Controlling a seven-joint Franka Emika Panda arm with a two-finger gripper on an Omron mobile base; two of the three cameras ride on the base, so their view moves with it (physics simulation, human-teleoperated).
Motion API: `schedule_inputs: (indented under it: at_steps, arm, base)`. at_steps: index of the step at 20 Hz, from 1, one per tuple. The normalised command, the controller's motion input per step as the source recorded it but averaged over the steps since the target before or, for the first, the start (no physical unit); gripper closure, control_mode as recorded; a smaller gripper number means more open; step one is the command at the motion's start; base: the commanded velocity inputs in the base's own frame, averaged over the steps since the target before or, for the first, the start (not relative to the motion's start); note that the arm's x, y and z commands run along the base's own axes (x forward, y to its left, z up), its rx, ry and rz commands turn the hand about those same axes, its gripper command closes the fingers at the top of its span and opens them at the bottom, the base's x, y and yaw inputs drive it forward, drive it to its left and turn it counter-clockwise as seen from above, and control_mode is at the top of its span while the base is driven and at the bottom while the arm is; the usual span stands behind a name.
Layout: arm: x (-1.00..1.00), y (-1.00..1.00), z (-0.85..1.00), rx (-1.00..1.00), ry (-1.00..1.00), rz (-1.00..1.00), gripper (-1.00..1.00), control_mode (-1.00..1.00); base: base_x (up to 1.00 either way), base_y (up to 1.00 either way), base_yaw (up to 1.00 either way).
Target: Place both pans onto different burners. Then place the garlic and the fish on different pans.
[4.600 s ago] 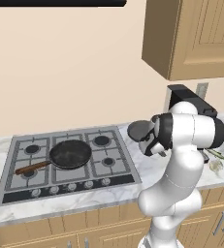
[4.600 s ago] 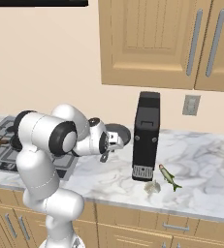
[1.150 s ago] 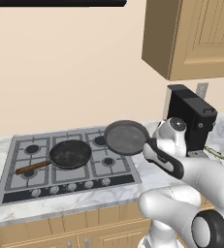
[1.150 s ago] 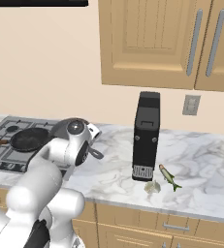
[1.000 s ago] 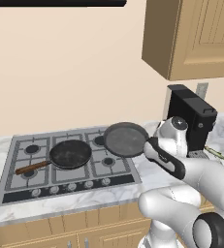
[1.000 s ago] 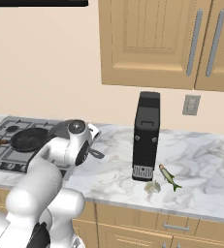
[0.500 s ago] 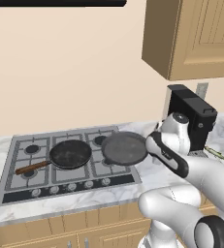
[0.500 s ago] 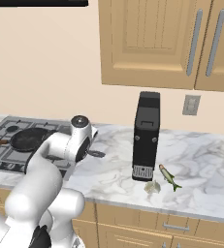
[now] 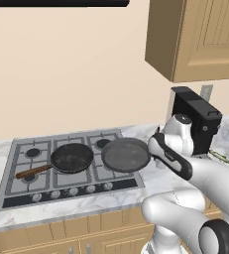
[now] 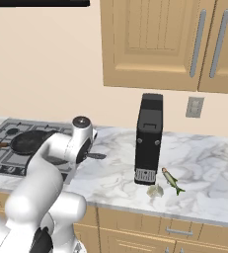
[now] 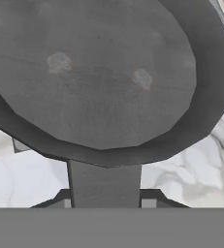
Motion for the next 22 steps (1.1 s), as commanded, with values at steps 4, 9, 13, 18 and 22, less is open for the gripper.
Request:
schedule_inputs:
  at_steps: [4,9,13,18,22]
  arm:
    - [0.00,0.02,-0.13,-0.03,0.00,0.00,1.00,-1.00]
    - [0.00,0.06,-0.17,-0.02,0.00,0.00,1.00,-1.00]
    - [0.00,0.08,-0.19,-0.01,0.00,0.00,1.00,-1.00]
    - [0.00,0.06,-0.21,-0.01,-0.01,0.00,1.00,-1.00]
    - [0.00,0.05,-0.24,-0.01,-0.01,0.00,1.00,-1.00]
  base:
    - [0.00,0.00,0.00]
    - [0.00,0.00,0.00]
    - [0.00,0.00,0.00]
    - [0.00,0.00,0.00]
    - [0.00,0.00,0.00]
